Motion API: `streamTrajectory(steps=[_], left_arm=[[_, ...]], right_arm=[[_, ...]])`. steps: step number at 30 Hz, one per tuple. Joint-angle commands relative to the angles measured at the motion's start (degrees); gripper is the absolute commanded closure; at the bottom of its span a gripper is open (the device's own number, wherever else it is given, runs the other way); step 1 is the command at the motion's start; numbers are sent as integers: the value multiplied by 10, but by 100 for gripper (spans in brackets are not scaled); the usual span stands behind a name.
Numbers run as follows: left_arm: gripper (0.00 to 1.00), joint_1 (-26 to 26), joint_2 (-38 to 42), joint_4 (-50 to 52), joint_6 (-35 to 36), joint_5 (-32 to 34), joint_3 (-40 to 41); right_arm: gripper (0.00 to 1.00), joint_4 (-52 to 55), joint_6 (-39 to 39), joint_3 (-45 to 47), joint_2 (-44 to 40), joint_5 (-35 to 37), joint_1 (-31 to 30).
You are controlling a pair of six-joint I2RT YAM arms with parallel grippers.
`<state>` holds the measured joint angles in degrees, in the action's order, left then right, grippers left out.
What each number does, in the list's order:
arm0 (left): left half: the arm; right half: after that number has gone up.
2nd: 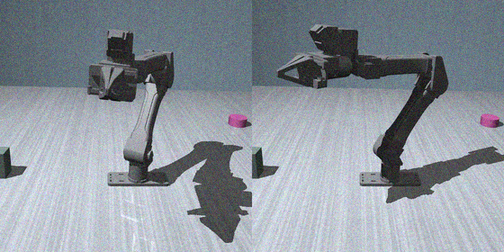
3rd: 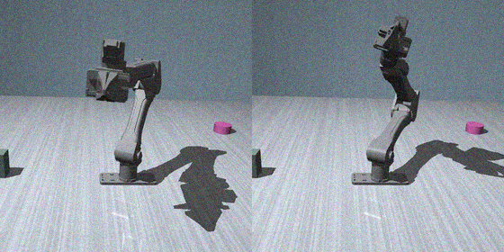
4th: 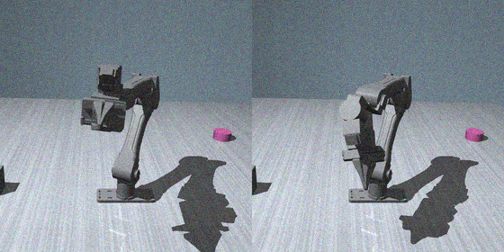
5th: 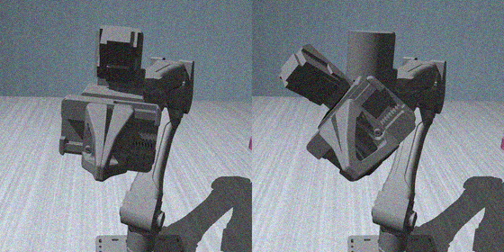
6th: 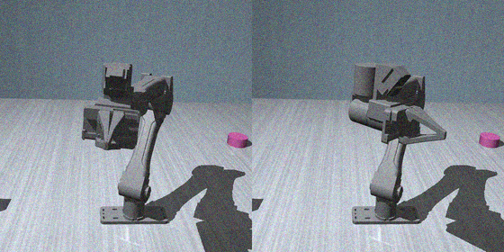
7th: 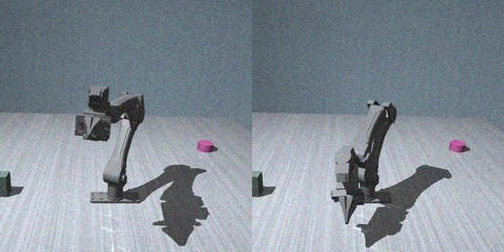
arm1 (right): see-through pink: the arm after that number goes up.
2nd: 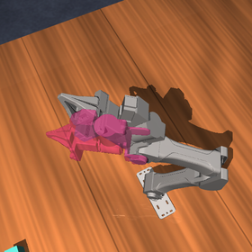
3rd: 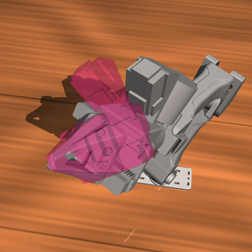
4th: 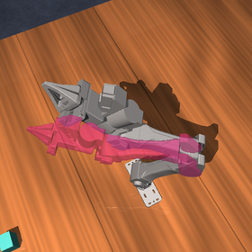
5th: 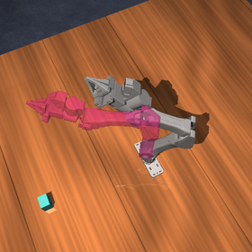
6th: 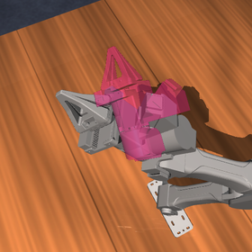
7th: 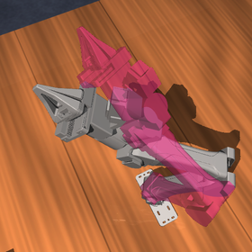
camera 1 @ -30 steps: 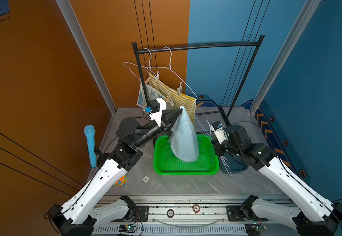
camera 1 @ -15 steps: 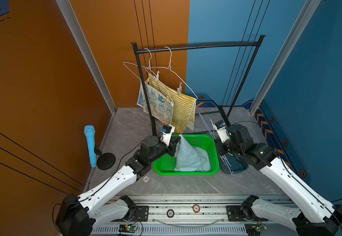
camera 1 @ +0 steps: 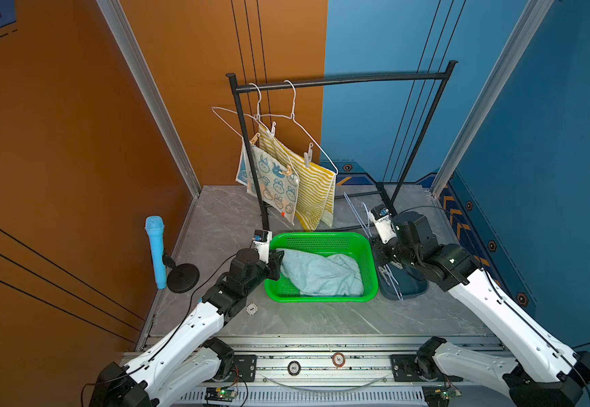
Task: Remove the clothespins securing towels to the hanger
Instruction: Place the towel in the basket, then place the hanger on the clothesline.
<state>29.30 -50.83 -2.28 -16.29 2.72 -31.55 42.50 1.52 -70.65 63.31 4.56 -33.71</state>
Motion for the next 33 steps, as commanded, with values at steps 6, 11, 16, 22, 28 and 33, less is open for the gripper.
streamTrajectory(steps=[6, 11, 16, 22, 28, 33], left_arm=[[57, -33, 66, 90, 61, 31, -53], [53, -51, 90, 78, 101, 5, -67], [54, -65, 88, 18, 153, -102, -74], [58, -79, 46, -62, 210, -242, -104], [56, -65, -30, -60, 322, -359, -166], [47, -21, -76, 2, 483, -381, -208]], right_arm=[[100, 4, 5, -22, -3, -21, 2], [100, 3, 5, -24, -5, -81, 2], [100, 6, 10, -21, -6, -166, -1], [100, -11, 12, -9, -6, -223, -17], [100, -34, 19, 2, -3, -249, -29], [100, -44, 22, 3, 8, -274, -45]])
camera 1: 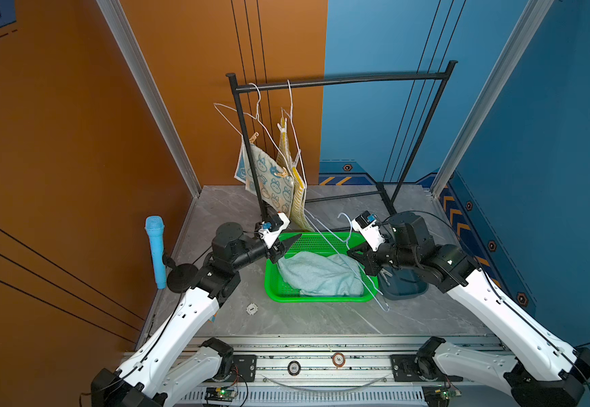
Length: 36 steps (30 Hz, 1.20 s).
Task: Remove the clothespins securing towels to the hanger
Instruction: Place the hanger on the clothesline.
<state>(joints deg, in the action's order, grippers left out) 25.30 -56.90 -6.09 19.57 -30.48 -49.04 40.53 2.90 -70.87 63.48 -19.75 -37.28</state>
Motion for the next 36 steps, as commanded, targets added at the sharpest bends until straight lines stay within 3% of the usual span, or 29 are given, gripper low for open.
streamTrajectory(steps=[1, 6, 19, 29, 36], left_arm=[[45, 29, -25, 64, 148, -42, -46], [43, 73, -66, 151, 253, 7, -96], [41, 127, -130, 229, 371, 82, -168], [54, 151, -158, 238, 436, 128, -185], [68, 158, -164, 238, 450, 142, -189]], right_arm=[[100, -23, 8, 4, 9, -33, -11], [100, -22, 6, 1, 20, -35, -17], [100, -14, 8, -2, 22, -46, -24], [100, -17, 9, -1, 25, -50, -24], [100, -18, 9, -1, 28, -49, -24]])
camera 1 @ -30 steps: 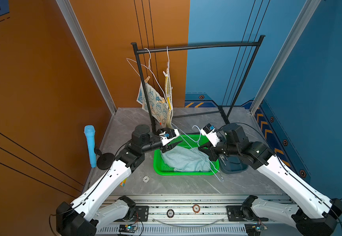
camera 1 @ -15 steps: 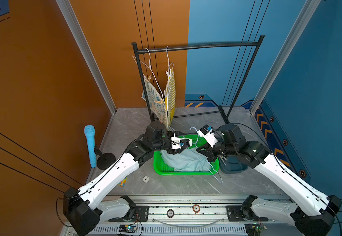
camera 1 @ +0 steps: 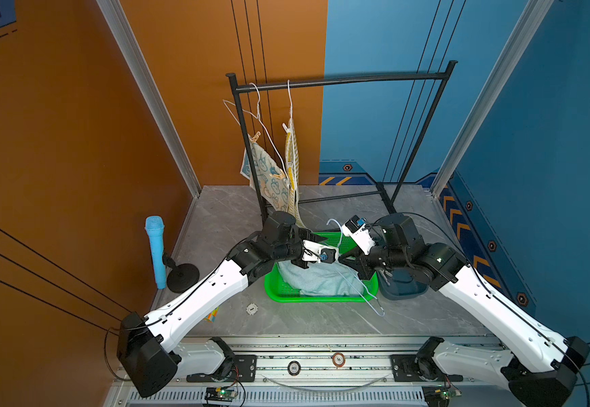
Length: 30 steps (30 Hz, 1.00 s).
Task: Remove the clothespins securing towels to the hanger
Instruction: Place the hanger on the clothesline.
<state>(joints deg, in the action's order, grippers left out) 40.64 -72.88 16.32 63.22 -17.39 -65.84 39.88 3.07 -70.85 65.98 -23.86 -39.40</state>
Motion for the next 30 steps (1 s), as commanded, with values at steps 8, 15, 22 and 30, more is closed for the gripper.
streamTrajectory(steps=[8, 15, 22, 30], left_arm=[[83, 7, -10, 14, 23, 21, -23], [93, 8, -9, 13, 25, 25, -24], [100, 9, -7, 13, 24, 29, -21], [100, 5, 20, 9, -1, 34, 12]], right_arm=[[100, -10, 5, -4, 11, -9, -3], [92, -9, 5, -6, 12, -8, 0], [82, -5, 1, -12, 9, -3, 5], [50, 16, -26, -21, -12, 29, 20]])
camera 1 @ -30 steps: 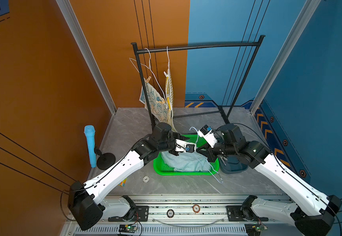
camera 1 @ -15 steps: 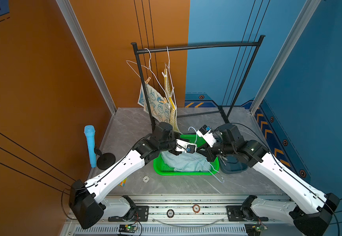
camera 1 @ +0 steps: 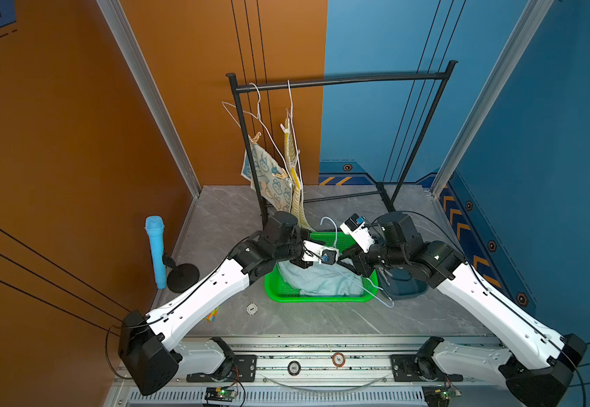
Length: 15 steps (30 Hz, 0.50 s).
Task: Remove the clothespins securing towels to the hanger
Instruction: Place the hanger on the clothesline.
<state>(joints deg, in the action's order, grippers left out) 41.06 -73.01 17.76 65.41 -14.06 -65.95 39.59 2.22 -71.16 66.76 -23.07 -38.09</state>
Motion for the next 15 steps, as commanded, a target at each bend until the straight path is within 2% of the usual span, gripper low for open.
streamTrajectory(steps=[1, 8, 11, 15], left_arm=[[100, -1, 27, -7, -28, 1, 19], [100, -14, 68, -21, -57, -6, 56], [100, -19, 78, -20, -62, -3, 63], [100, -23, 85, -21, -66, 2, 66]], right_arm=[[45, 25, -23, -19, -25, 26, 9], [18, 76, -66, -7, -57, 58, 26], [1, 92, -78, 7, -76, 59, 27], [0, 107, -88, 28, -98, 47, 23]])
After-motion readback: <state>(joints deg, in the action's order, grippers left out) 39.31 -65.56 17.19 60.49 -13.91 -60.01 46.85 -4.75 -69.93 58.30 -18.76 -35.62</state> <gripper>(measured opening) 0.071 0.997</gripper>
